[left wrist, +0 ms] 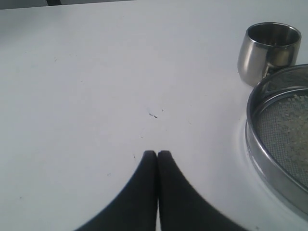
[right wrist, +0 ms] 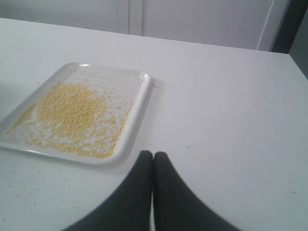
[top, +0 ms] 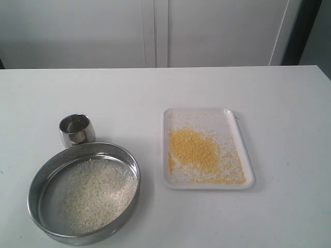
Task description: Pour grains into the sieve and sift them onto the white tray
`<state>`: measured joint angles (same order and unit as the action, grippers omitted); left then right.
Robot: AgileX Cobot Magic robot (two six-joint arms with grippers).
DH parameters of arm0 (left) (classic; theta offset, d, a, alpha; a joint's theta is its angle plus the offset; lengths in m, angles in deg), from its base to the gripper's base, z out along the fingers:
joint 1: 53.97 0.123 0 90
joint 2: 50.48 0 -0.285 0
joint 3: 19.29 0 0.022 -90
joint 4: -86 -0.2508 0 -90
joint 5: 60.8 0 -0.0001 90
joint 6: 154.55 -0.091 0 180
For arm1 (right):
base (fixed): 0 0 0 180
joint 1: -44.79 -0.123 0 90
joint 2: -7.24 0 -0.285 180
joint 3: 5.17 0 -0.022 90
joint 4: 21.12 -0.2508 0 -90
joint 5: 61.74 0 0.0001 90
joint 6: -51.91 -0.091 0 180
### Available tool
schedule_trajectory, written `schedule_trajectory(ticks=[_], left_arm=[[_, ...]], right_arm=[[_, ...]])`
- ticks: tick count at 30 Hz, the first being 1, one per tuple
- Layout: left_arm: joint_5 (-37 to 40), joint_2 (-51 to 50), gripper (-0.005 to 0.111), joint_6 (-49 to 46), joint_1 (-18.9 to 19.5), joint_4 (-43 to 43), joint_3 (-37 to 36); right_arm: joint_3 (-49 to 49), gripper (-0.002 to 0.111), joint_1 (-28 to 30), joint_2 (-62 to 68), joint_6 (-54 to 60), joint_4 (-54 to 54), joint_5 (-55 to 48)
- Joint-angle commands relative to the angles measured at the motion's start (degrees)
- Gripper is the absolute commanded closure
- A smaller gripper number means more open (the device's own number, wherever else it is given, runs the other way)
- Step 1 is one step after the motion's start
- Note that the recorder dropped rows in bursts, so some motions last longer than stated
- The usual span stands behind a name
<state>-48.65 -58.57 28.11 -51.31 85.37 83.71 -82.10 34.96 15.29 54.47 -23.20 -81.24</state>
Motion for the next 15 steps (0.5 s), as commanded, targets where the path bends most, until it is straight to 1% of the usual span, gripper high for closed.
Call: schedule_trajectory(ticks=[1,15], left_arm=[[0.3,0.3,0.107,-0.1,0.2,0.6,-0.2],[0.8,0.3,0.107,-0.1,0.2,0.6,-0.2]], right_arm=[[-0.3,0.108,0.2,-0.3,0.2,0.6,0.2],[-0.3,0.108,0.2,-0.3,0.2,0.6,0.2]])
